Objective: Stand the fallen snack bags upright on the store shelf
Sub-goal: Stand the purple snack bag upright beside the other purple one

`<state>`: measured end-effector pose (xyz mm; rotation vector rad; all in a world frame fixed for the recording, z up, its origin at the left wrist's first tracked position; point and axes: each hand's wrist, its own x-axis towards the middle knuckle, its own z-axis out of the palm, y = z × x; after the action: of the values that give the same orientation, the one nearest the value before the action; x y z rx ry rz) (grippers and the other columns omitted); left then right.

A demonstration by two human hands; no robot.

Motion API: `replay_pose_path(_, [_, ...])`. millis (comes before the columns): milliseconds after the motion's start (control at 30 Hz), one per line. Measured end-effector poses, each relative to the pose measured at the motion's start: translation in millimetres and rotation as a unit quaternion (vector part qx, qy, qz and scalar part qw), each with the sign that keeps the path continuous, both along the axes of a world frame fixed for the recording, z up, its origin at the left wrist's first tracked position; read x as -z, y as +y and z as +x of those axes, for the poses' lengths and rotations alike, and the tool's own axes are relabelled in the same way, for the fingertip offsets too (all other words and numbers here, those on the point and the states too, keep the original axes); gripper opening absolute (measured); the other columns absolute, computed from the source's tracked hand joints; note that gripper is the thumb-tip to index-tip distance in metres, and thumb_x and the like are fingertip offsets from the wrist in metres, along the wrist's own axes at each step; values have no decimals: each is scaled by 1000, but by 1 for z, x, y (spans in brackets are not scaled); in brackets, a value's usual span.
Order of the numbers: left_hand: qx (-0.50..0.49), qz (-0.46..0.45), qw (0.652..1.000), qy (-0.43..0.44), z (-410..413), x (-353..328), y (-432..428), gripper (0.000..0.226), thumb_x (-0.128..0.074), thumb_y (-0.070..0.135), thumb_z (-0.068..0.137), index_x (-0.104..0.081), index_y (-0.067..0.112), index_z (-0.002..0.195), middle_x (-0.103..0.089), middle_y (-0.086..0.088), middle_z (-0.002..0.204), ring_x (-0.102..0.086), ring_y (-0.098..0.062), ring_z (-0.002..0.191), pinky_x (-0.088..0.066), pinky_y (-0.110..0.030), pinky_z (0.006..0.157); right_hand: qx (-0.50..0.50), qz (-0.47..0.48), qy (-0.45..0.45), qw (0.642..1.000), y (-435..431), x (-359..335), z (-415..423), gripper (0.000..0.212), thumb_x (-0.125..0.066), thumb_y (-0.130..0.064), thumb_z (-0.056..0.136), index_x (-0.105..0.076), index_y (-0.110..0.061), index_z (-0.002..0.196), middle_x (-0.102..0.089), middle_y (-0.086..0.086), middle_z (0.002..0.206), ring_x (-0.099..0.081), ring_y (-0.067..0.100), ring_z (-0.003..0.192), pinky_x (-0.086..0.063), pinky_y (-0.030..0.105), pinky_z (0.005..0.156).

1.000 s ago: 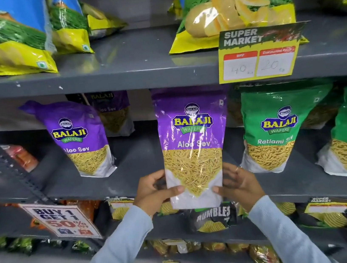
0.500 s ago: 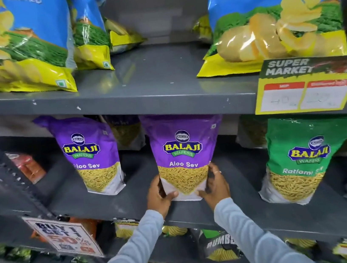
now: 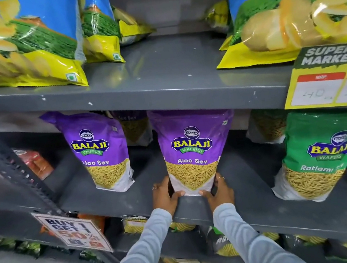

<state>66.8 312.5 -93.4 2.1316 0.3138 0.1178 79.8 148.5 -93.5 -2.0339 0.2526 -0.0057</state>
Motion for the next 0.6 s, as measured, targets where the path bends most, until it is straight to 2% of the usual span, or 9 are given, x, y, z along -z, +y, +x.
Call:
replay_pose_path(200, [-1,15,1000,-10,-3,0,-3,57,-73,17,77,-51,10,130,-61,-24,120,-51,-38,115,-45,-41,100,-21,28,-20,999,-3,-2,-6,74,-78,-14,68,-44,-16,133,-62,13,128,-57,32,117,-45,41,103])
replay_pose_path(300, [-13,-54,998,-25,-12,-12,-12,91,-79,16,74,-27,10,148,-52,-20,140,-45,-37,130,-34,-46,113,-28,78,-66,994,-19,-7,-24,78,-79,-12,68,-42,-17,137,-54,4,137,-49,22,126,-38,37,109])
replay_pose_path(367, [-66,-101,991,-54,-30,-20,-28,114,-82,34,68,-9,15,153,-33,-12,155,-28,-29,144,-16,-44,121,35,143,-106,983,-47,-7,-47,61,-80,-11,68,-56,-23,123,-60,6,129,-55,21,120,-43,39,106])
replay_pose_path(400, [-91,-115,986,-83,-43,-25,-40,117,-79,47,65,-5,21,153,-27,-7,158,-23,-23,146,-15,-38,121,83,168,-135,973,-68,-6,-60,49,-81,-13,67,-63,-30,110,-65,8,120,-61,21,111,-48,36,100])
replay_pose_path(467, [-69,-129,976,-164,-72,-32,-71,103,-70,58,66,-13,34,149,-30,5,154,-27,-7,141,-22,-21,115,179,178,-193,948,-120,-6,-84,34,-81,-23,64,-64,-37,90,-68,15,106,-65,22,96,-55,24,85])
replay_pose_path(500, [-21,-114,975,-189,-82,-33,-86,89,-66,58,70,-22,40,145,-36,13,148,-31,2,137,-26,-13,112,218,170,-206,939,-146,-6,-90,35,-80,-26,61,-62,-37,88,-66,21,106,-64,24,93,-56,22,81])
replay_pose_path(533, [40,-91,977,-191,-87,-34,-105,75,-64,55,75,-28,44,140,-40,18,143,-33,7,134,-29,-12,111,252,154,-202,934,-172,-8,-93,41,-81,-25,60,-59,-36,92,-62,25,109,-61,27,94,-56,27,81])
replay_pose_path(567, [103,-72,977,-172,-87,-33,-124,66,-64,51,79,-31,45,136,-42,18,141,-35,4,134,-31,-20,113,280,129,-186,933,-196,-10,-91,52,-84,-20,59,-57,-33,102,-56,27,116,-57,29,98,-55,37,86])
replay_pose_path(600, [159,-58,976,-136,-83,-33,-143,64,-64,48,81,-33,42,136,-43,12,143,-35,-5,137,-31,-30,116,296,94,-157,938,-217,-13,-86,68,-86,-14,57,-53,-22,116,-50,27,126,-54,31,107,-50,47,95])
